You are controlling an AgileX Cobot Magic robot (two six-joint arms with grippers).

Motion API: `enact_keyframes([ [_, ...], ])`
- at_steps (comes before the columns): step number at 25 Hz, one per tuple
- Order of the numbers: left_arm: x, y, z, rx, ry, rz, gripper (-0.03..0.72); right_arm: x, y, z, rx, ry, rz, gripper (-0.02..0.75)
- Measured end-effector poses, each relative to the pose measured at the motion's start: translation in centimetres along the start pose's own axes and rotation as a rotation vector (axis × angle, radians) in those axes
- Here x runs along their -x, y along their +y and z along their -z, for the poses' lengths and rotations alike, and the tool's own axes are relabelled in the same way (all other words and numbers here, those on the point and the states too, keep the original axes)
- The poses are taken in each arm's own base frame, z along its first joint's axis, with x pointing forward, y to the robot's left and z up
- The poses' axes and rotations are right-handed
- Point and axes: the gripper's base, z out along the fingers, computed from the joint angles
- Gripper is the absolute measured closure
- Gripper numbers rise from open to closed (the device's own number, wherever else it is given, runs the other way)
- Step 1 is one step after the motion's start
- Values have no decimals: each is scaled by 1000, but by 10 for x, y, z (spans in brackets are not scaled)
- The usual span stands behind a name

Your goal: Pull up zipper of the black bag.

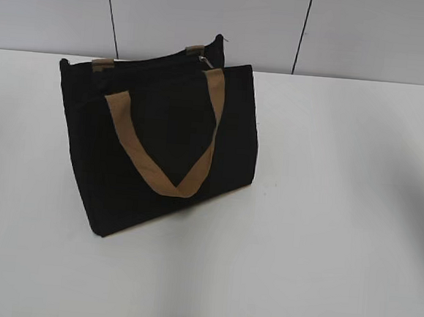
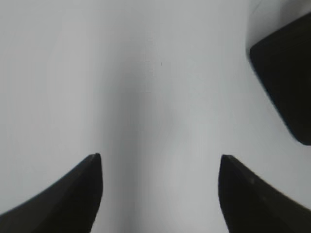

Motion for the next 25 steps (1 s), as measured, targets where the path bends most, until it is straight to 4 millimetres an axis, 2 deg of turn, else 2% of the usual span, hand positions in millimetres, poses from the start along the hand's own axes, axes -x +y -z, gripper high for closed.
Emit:
enact_keyframes([
  [4, -16, -2, 17, -11, -50, 8, 133, -42, 13, 7, 30, 58, -18, 204],
  [7, -39, -5, 31, -18, -135, 13, 133, -81, 24, 10, 43, 101, -26, 204],
  [9, -55, -7, 33, -22, -177, 16, 133, -105, 31, 14, 40, 87, -29, 204],
  [14, -100, -10, 33, -22, -261, 18, 133, -168, 47, 14, 28, 50, -38, 204],
  [18, -125, -12, 22, -27, -273, 21, 133, -217, 60, 12, 22, 8, -43, 204],
  [25, -157, -15, 18, -32, -360, 22, 133, -266, 73, 15, 7, -69, -75, 204],
])
